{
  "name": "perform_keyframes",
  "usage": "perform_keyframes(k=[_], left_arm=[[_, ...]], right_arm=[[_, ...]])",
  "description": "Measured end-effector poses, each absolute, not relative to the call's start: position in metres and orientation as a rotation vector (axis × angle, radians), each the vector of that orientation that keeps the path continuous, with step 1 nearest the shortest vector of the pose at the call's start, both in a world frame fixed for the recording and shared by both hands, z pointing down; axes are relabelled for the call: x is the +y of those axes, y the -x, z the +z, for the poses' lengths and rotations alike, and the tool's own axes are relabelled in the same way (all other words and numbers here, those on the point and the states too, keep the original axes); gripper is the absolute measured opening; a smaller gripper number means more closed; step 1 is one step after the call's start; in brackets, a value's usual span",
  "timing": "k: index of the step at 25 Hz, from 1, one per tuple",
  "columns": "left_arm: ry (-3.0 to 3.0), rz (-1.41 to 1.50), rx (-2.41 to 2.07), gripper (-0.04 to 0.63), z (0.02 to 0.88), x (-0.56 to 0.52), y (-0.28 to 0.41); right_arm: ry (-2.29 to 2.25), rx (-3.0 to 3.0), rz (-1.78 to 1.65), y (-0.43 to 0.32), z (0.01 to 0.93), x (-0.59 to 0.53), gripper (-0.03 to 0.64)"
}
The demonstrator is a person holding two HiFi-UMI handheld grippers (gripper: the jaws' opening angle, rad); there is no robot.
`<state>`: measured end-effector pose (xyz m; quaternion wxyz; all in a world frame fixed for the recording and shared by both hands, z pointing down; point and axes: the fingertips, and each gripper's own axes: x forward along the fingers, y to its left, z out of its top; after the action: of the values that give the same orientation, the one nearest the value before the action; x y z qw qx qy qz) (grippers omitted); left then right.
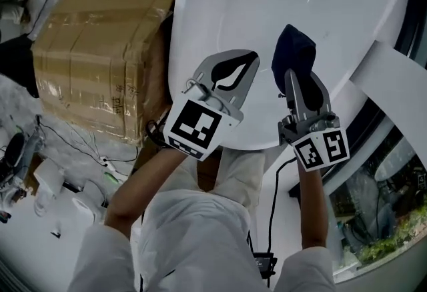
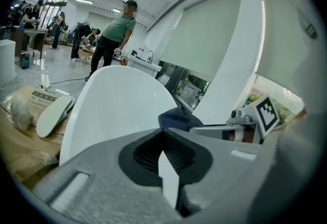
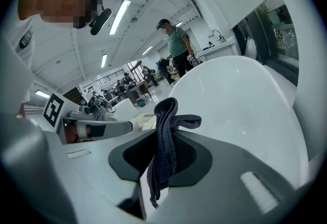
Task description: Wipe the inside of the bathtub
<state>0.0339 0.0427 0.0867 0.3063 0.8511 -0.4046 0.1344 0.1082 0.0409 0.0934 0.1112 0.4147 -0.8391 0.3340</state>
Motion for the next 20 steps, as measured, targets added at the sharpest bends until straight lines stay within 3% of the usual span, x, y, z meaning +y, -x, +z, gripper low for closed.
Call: perform_keyframes(k=[20], left_arm=[[-2.462,0.355,-0.952,0.000,0.217,-0.139,-0.030]], right_arm=[[-1.238,-2.385,1.055,-0.051,0.293,-0.055,0.069]])
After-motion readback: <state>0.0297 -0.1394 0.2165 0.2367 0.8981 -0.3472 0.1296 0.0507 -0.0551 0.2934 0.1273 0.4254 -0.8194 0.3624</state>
